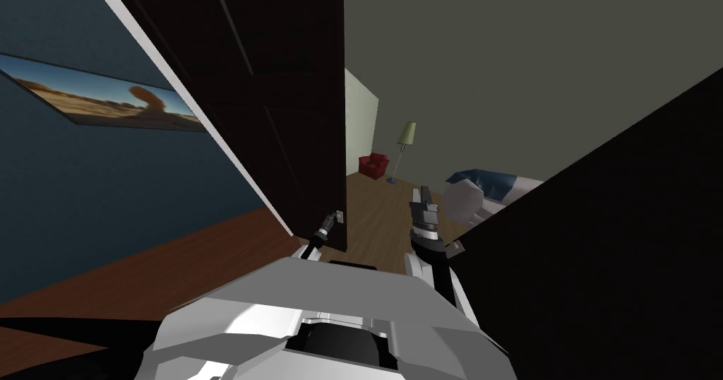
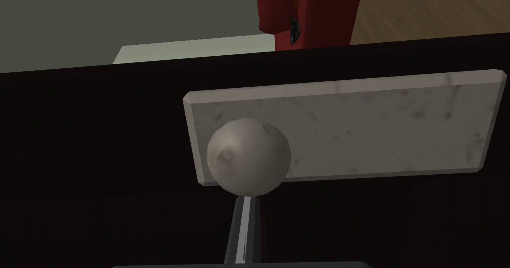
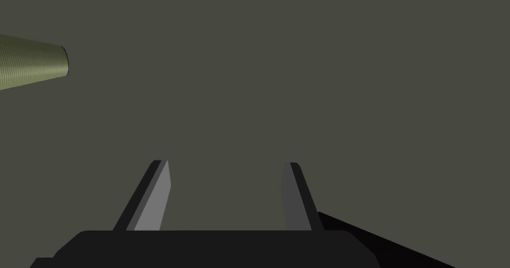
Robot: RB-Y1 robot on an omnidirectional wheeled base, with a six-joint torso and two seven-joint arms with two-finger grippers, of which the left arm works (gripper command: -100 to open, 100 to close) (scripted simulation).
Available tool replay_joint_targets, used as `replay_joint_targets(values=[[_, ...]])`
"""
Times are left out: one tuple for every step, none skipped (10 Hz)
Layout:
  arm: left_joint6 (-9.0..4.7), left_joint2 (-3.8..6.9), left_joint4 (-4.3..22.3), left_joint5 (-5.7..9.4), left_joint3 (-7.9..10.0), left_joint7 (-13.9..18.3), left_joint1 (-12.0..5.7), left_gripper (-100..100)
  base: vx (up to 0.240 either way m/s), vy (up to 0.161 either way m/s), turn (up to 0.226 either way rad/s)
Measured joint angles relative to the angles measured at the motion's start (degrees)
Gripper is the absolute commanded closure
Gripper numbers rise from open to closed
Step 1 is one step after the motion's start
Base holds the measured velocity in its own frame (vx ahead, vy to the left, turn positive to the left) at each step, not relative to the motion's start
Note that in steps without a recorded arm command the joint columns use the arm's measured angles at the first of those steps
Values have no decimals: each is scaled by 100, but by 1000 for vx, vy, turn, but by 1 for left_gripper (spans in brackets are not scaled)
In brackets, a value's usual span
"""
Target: Push the door open
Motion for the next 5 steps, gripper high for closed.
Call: replay_joint_targets(values=[[35, -28, -63, 3, 10, -34, 27, -100, -180, -7, 7], [42, -50, -52, 0, 6, -54, 21, -100, -180, 35, 5], [40, -70, -41, 0, 8, -71, 16, -100, -205, 11, 27], [44, -100, -44, 0, 11, -95, 21, -100, -213, 15, 41], [64, -144, -75, -2, 13, -126, 38, -100, -252, 12, 36]])
